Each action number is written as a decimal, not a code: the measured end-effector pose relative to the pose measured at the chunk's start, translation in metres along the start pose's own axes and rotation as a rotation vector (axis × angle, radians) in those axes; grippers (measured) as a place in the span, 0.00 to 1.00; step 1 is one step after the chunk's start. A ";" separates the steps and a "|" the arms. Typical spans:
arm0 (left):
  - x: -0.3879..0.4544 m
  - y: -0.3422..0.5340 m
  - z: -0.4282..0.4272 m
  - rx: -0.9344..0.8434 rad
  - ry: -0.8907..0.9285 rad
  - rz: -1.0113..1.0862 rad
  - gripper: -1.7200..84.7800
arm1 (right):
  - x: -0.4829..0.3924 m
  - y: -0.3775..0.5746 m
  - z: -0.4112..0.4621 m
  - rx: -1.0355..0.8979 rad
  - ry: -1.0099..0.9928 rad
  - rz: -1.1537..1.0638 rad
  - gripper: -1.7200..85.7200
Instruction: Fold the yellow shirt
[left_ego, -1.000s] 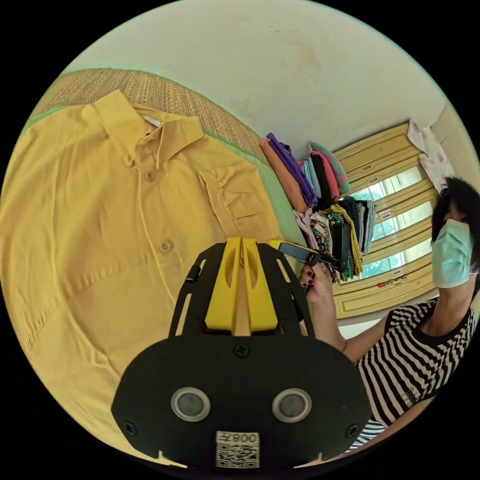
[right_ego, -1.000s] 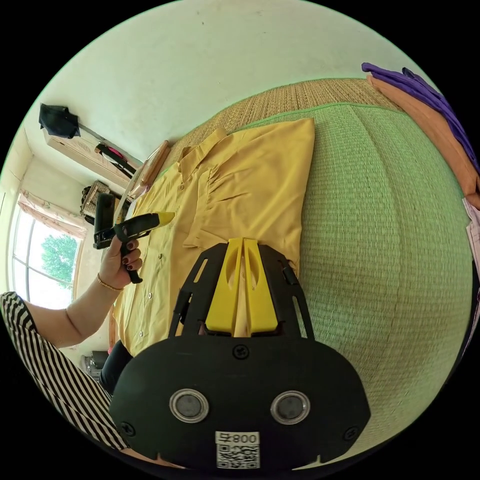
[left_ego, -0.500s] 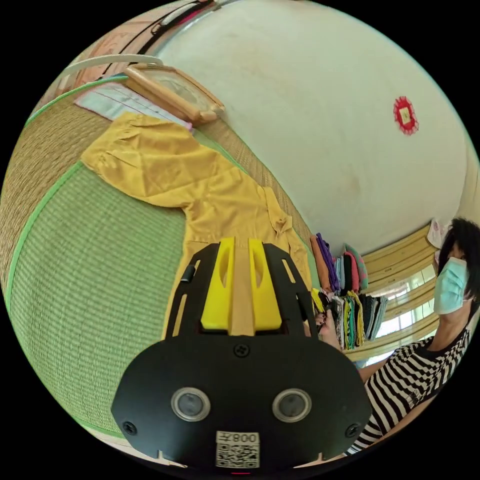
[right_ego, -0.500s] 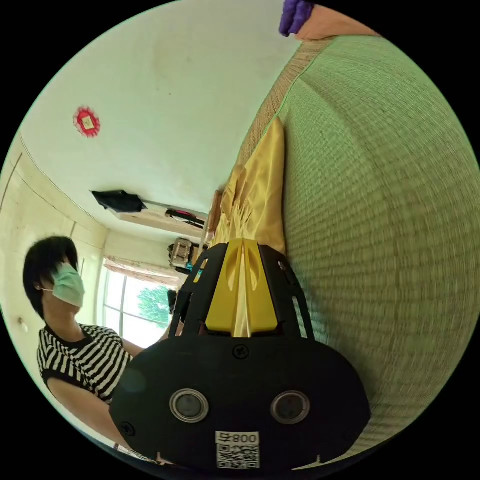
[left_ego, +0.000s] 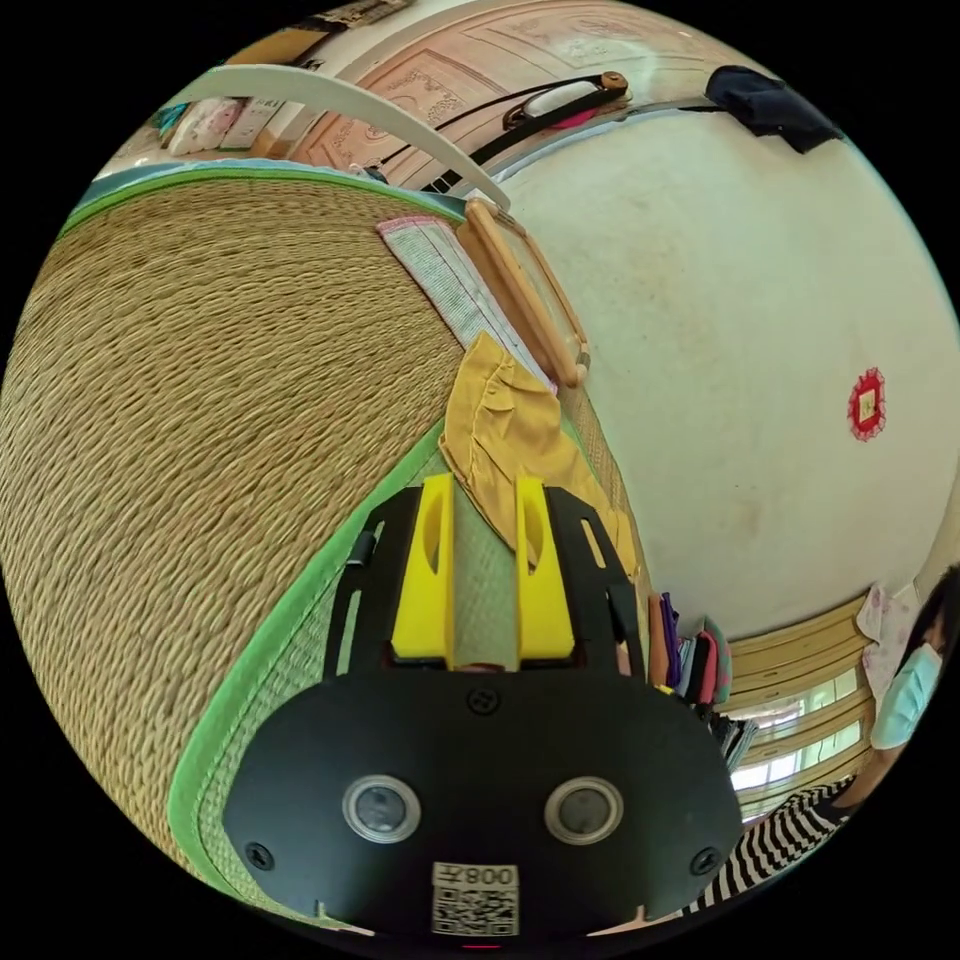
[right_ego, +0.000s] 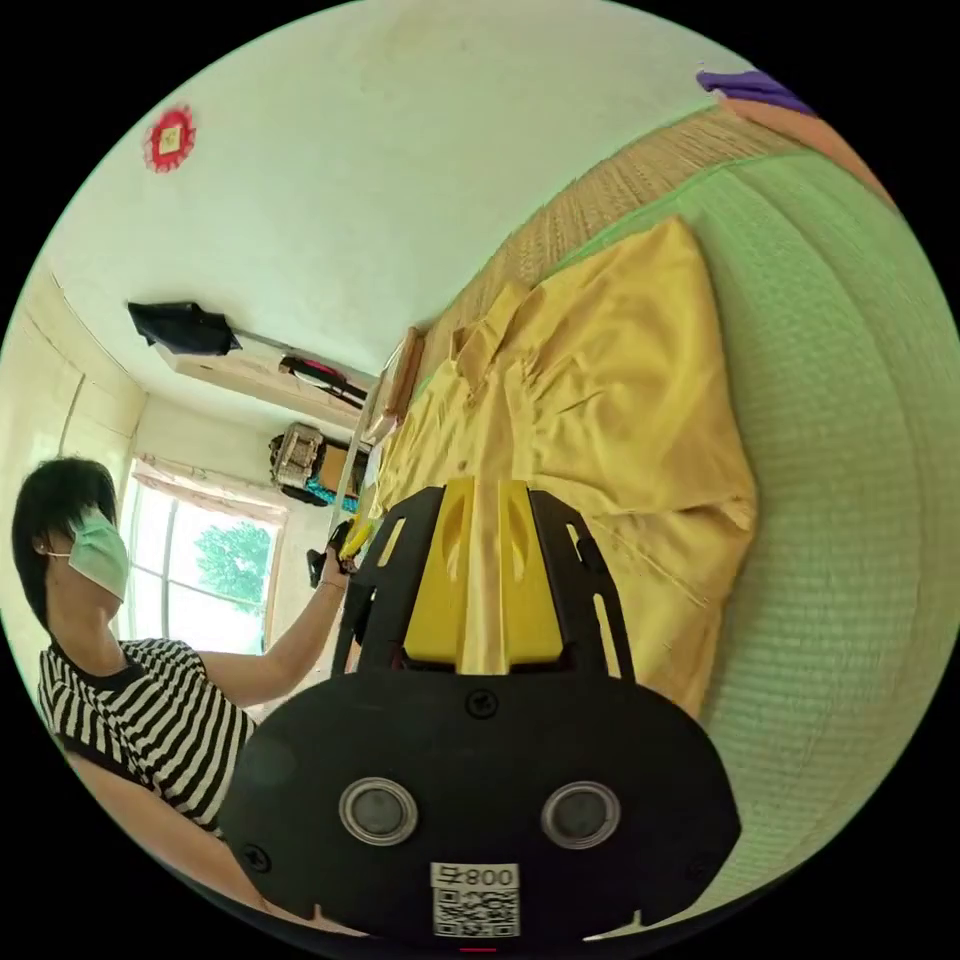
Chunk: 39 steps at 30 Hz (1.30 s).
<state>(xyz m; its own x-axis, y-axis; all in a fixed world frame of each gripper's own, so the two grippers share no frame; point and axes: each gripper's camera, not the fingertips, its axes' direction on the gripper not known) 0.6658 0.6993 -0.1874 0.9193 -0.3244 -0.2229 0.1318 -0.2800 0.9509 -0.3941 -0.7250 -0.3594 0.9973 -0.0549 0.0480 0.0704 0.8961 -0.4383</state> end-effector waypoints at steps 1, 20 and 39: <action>-0.010 -0.006 -0.002 -0.004 0.021 0.004 0.11 | -0.017 -0.009 0.011 -0.020 0.007 -0.024 0.07; -0.121 -0.034 -0.054 0.018 0.224 0.010 0.02 | -0.556 -0.213 0.464 -0.504 0.157 -0.673 0.12; -0.135 -0.051 -0.061 -0.033 0.281 0.057 0.02 | -0.731 -0.219 0.614 -0.545 0.549 -0.838 0.08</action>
<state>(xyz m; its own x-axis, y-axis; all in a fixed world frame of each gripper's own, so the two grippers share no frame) 0.5580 0.8123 -0.1927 0.9917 -0.0747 -0.1050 0.0845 -0.2378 0.9676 -1.1506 -0.6105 0.2524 0.4968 -0.8513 0.1688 0.5834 0.1836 -0.7912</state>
